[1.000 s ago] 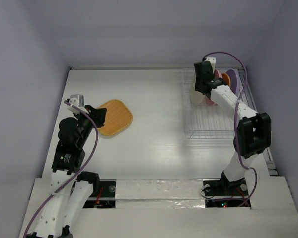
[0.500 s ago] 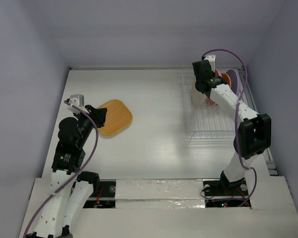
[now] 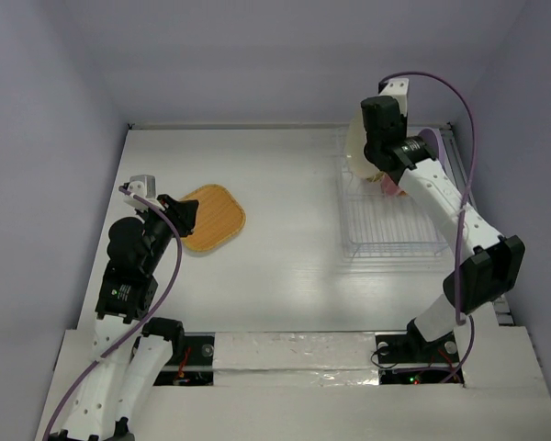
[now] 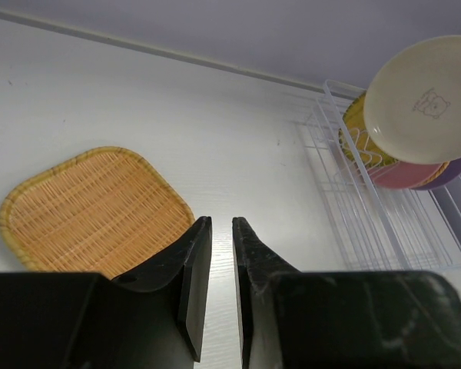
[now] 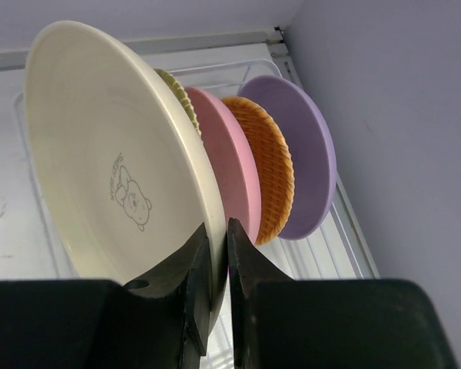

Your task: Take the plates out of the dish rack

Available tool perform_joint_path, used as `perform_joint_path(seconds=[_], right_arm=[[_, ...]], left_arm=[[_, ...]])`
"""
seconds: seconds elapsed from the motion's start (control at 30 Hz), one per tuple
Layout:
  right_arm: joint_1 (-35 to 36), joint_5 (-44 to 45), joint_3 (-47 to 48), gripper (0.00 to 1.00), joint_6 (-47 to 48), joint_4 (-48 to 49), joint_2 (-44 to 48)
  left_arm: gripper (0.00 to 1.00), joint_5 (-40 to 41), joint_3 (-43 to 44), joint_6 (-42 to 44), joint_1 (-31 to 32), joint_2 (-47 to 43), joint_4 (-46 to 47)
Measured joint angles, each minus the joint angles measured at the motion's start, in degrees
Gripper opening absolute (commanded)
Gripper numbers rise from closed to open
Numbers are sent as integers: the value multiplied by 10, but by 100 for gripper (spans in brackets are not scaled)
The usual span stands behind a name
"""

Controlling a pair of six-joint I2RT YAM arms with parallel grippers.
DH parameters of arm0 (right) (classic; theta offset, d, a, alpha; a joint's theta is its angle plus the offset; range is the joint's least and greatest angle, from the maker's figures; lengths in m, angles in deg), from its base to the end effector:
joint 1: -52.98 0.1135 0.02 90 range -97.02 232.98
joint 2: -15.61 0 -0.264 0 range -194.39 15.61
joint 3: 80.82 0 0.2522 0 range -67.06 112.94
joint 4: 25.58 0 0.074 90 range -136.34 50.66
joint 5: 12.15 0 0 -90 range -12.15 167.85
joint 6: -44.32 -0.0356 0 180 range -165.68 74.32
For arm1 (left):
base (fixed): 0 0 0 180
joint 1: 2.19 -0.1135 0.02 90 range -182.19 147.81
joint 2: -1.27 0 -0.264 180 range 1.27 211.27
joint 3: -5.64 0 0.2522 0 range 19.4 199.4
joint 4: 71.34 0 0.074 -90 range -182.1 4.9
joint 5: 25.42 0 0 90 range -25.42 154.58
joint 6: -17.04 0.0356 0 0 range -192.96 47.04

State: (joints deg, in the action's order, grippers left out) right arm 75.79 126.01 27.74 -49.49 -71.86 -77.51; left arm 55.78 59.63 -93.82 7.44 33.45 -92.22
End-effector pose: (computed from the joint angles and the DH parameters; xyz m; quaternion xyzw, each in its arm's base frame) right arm 0.3434 0.1157 0.3941 0.0676 0.8163 -0.2415 0.5203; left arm 0.1370 -0.0288 0.3496 -0.0140 0.7013 -0.2388 0.6716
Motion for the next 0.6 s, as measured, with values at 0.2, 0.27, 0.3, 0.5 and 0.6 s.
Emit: perform_joint_path(seconds=[0.2, 0.27, 0.3, 0.5, 0.6], right_arm=[[67, -9, -11, 0, -14, -2, 73], [99, -47, -38, 0, -26, 8, 114], [111, -72, -54, 0, -31, 15, 129], [159, -248, -192, 0, -61, 72, 161], [171, -309, -249, 0, -71, 80, 123]], left_arm=[[15, 0, 0, 0, -5, 0, 0], [15, 0, 0, 0, -8, 0, 0], [15, 0, 0, 0, -8, 0, 0], [16, 0, 0, 0, -8, 0, 0], [16, -2, 0, 0, -13, 0, 0]])
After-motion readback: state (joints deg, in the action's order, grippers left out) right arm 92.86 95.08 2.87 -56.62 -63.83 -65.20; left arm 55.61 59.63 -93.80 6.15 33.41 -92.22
